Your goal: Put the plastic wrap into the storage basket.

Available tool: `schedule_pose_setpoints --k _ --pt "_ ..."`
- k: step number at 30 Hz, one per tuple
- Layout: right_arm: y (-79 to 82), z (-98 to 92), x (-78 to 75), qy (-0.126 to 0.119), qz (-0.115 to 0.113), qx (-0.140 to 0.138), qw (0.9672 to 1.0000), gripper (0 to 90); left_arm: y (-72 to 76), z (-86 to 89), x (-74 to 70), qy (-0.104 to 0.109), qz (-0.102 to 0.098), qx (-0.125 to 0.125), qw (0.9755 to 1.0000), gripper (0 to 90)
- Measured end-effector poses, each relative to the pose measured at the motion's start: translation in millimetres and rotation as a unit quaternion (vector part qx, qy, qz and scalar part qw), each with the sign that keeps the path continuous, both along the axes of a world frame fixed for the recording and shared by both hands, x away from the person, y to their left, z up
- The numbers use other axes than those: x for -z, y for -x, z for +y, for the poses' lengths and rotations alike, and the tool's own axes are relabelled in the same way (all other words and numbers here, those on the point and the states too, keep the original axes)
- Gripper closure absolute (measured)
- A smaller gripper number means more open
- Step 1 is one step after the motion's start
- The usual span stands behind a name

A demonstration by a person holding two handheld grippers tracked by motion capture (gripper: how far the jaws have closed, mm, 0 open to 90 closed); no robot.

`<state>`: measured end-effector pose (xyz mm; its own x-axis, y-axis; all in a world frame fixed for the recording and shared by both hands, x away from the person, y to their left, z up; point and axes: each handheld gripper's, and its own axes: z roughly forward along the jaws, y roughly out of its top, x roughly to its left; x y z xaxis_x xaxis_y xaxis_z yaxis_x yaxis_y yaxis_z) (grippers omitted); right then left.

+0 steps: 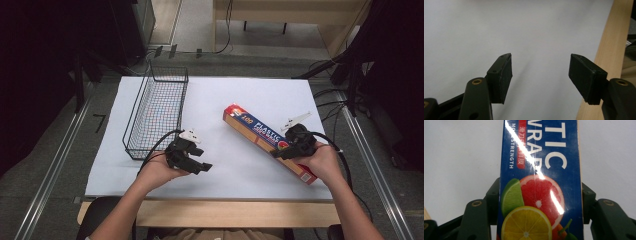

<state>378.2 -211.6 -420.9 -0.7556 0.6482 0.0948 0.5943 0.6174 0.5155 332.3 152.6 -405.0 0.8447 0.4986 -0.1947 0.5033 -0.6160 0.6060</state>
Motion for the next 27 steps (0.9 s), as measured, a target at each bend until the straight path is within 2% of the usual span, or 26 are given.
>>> schedule_pose_setpoints --k 3,7,12,14,15,22,25,27 --pt "2.3 3.1 0.0 0.003 -0.003 -0.025 0.9997 41.7 1.7 -1.1 -4.4 0.016 0.006 0.011 0.9998 36.1" --pt "3.9 7.5 0.9 -0.006 0.013 -0.040 0.9991 41.7 3.4 -3.5 -5.4 0.004 -0.003 0.017 0.9998 35.8" --pt "9.4 12.4 -1.0 -0.005 0.007 -0.085 0.9964 41.7 3.5 -2.8 -6.4 -0.003 -0.009 0.020 0.9998 35.6" --pt "10.3 13.1 -1.1 -0.006 0.007 -0.092 0.9957 41.7 3.6 -2.3 -6.8 -0.002 -0.010 0.020 0.9998 35.5" --pt "12.1 14.2 -1.5 -0.007 0.009 -0.105 0.9944 41.7 3.5 -1.3 -8.1 -0.003 -0.014 0.020 0.9997 35.5" --pt "16.8 20.4 -4.4 -0.009 0.010 -0.137 0.9904 41.8 2.4 2.2 -15.2 0.000 -0.023 0.017 0.9996 35.3" --pt "19.7 22.1 -5.8 -0.008 0.009 -0.157 0.9876 41.8 4.0 1.0 -18.1 -0.002 -0.026 0.026 0.9993 35.2" --pt "21.1 23.7 -6.3 -0.005 0.010 -0.166 0.9861 41.7 4.5 0.1 -20.4 -0.004 -0.034 0.034 0.9988 34.7"
